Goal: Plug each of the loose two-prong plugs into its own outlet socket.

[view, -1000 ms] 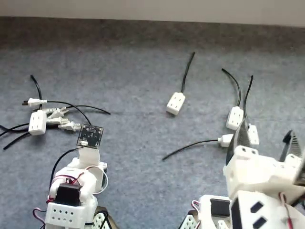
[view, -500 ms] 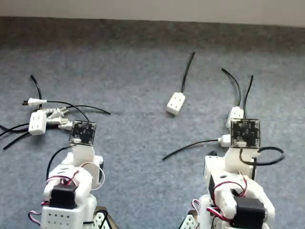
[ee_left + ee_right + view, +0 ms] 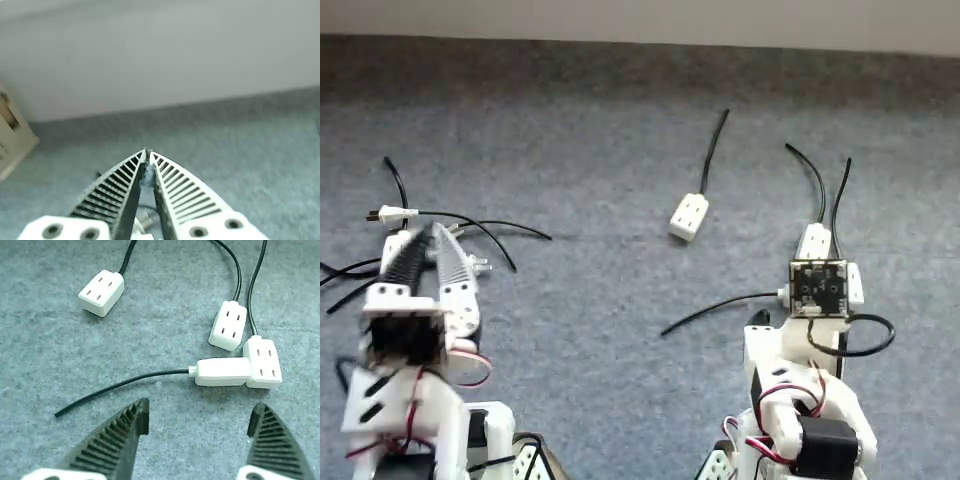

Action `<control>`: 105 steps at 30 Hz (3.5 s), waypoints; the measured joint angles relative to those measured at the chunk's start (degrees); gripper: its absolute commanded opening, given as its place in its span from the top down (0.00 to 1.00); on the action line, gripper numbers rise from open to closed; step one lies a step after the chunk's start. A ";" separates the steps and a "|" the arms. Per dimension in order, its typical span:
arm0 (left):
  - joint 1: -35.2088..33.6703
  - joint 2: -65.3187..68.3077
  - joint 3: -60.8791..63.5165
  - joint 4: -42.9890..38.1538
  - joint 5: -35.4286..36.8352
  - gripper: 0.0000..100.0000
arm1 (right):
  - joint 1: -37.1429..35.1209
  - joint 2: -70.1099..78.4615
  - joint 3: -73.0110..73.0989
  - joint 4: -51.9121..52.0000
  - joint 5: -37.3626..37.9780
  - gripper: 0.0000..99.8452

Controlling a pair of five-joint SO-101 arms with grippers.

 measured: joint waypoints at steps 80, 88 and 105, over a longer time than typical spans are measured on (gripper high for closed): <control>-23.30 138.20 -85.71 21.01 84.31 0.77 | -3.16 -0.09 28.92 -22.77 -0.79 0.75; -23.30 138.46 -85.36 16.70 86.51 0.78 | -3.16 -0.09 28.92 -22.77 -0.79 0.75; -23.38 143.30 -85.80 15.12 85.01 0.91 | -3.16 -0.09 28.92 -22.77 -0.79 0.75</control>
